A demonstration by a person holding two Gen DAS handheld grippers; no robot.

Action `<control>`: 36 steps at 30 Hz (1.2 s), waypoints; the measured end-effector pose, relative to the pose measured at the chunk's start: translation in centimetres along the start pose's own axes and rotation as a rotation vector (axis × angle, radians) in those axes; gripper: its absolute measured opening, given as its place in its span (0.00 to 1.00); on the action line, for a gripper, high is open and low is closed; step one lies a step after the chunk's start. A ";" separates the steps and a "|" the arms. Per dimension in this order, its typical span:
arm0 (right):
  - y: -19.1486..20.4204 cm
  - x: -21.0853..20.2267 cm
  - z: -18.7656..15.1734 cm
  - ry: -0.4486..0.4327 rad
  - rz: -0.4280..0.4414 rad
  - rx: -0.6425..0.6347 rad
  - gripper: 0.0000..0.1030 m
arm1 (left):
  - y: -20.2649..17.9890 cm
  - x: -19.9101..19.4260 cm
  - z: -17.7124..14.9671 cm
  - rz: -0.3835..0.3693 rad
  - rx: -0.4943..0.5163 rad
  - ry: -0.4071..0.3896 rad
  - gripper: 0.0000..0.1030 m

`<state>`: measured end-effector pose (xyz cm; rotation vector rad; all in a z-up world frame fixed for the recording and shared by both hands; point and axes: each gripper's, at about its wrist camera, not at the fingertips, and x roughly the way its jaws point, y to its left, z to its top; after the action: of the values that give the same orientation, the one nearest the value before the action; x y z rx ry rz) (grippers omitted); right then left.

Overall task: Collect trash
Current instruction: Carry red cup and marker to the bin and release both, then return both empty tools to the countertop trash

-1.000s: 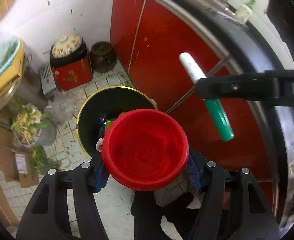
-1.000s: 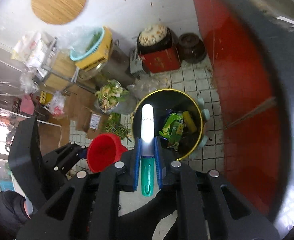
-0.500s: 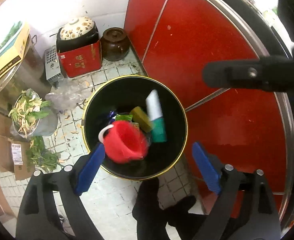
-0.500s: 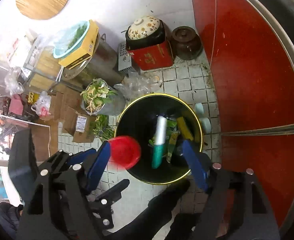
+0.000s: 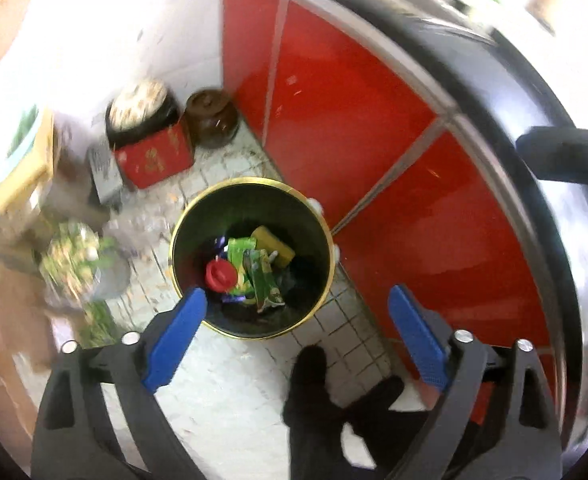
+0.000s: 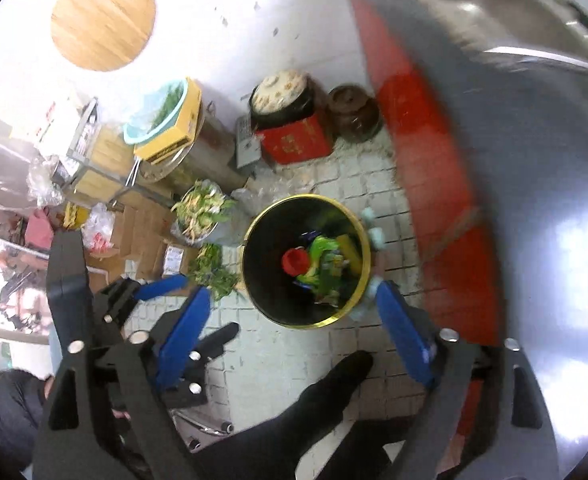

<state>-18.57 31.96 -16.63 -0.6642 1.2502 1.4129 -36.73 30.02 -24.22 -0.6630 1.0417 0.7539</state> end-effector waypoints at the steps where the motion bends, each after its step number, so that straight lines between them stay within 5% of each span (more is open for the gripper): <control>1: -0.8 -2.6 -1.1 -0.033 -0.031 0.013 0.86 | -1.3 -1.1 0.4 0.003 0.040 -0.013 0.91; 7: -7.3 -16.4 -9.0 -0.227 -0.249 0.205 0.92 | -12.6 -6.3 3.3 -0.103 0.322 -0.074 0.94; 13: -13.8 -27.9 -20.4 -0.389 -0.437 0.517 0.92 | -28.5 -8.9 4.3 -0.351 0.697 -0.099 0.94; 19: -17.6 -35.3 -32.3 -0.475 -0.583 0.732 0.92 | -40.8 -11.5 1.9 -0.541 0.983 -0.102 0.94; 26: -19.1 -37.4 -39.3 -0.478 -0.637 0.822 0.92 | -49.3 -12.8 -2.0 -0.614 1.202 -0.102 0.94; 36: -25.2 -34.9 -43.0 -0.399 -0.538 0.799 0.92 | -56.0 -9.7 -2.2 -0.583 1.381 -0.069 0.94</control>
<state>3.97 -23.57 -5.83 -0.1235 1.0792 0.4859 4.35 -6.31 -8.97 0.2810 0.9730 -0.4975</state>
